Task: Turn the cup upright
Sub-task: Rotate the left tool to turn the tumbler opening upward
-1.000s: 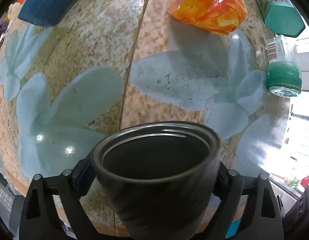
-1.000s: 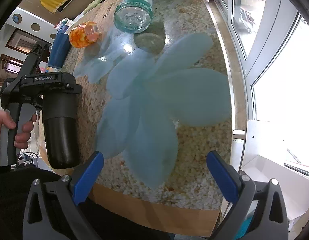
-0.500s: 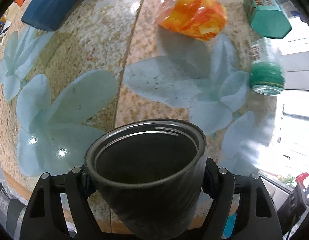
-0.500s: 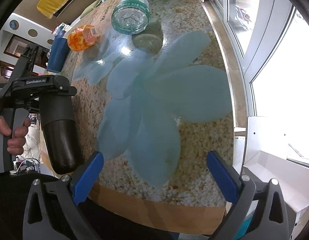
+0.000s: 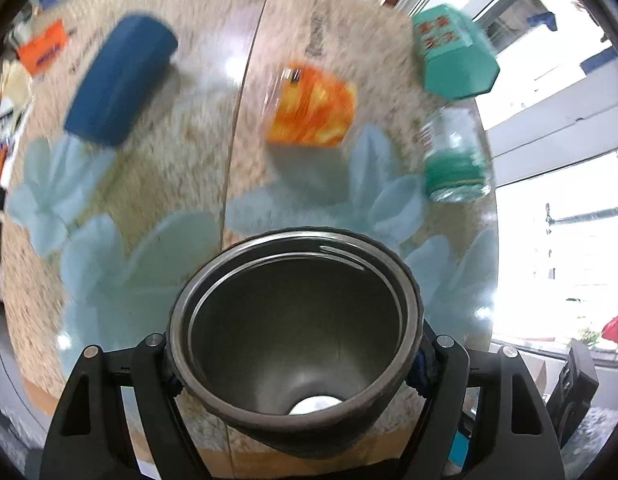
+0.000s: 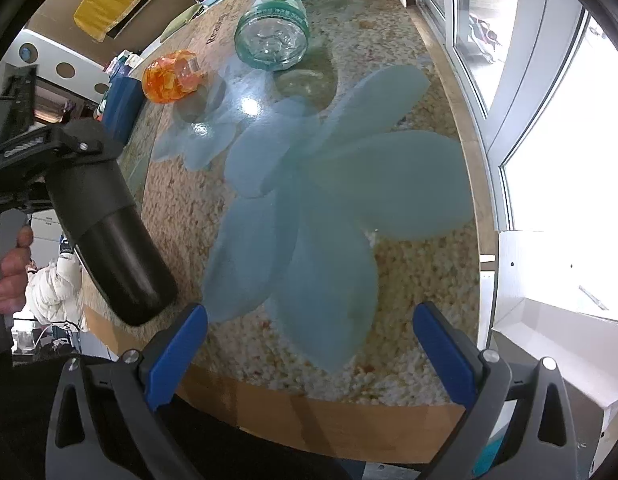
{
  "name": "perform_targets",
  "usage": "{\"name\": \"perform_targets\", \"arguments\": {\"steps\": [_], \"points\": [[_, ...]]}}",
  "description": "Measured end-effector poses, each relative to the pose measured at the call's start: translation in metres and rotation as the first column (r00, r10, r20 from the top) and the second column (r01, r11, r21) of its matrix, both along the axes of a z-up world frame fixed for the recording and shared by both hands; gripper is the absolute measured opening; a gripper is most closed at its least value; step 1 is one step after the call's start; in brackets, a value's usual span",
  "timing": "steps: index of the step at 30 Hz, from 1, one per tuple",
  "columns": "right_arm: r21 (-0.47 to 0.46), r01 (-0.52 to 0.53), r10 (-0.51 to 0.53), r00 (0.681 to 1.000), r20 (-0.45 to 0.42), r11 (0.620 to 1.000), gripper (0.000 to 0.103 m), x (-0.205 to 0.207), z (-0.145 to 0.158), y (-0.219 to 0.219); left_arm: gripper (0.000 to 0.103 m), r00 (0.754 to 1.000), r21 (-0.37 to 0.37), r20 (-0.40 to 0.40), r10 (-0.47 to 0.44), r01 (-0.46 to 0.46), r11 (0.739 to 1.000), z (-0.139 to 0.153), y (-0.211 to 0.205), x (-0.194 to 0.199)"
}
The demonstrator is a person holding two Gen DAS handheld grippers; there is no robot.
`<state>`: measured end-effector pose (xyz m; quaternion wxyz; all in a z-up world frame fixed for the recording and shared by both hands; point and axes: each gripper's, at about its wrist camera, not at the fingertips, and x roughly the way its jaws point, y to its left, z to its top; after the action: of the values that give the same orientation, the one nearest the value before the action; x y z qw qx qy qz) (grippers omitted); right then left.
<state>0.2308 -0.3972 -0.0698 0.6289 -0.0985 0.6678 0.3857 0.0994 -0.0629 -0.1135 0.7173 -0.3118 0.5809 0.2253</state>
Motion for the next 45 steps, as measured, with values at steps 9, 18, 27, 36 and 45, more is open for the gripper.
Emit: {"name": "perform_targets", "arguments": {"steps": [9,18,27,36,45], "points": [[-0.002,-0.011,0.011,1.000,0.022,1.000,0.103,-0.009,0.004,0.009,0.081,0.981,0.215,0.166,-0.101,0.064,0.975,0.041,-0.020,0.006],[-0.021,-0.006,0.008,0.998,0.063,1.000,0.103,-0.009,0.010,0.003,0.081,0.939,0.401,0.299,-0.169,0.037,0.915,0.038,-0.038,-0.001],[-0.045,0.002,0.000,0.998,0.065,0.999,0.103,-0.012,0.006,-0.005,0.081,0.887,0.541,0.387,-0.253,0.004,0.841,0.031,-0.073,-0.023],[-0.066,-0.032,0.035,0.998,0.045,0.997,0.103,-0.022,0.000,-0.005,0.082,0.853,0.633,0.400,-0.335,0.007,0.774,0.025,-0.102,-0.034],[-0.090,-0.070,0.075,0.996,0.049,0.993,0.103,-0.032,-0.003,0.001,0.090,0.875,0.671,0.369,-0.314,-0.017,0.742,0.016,-0.112,-0.038]]}}
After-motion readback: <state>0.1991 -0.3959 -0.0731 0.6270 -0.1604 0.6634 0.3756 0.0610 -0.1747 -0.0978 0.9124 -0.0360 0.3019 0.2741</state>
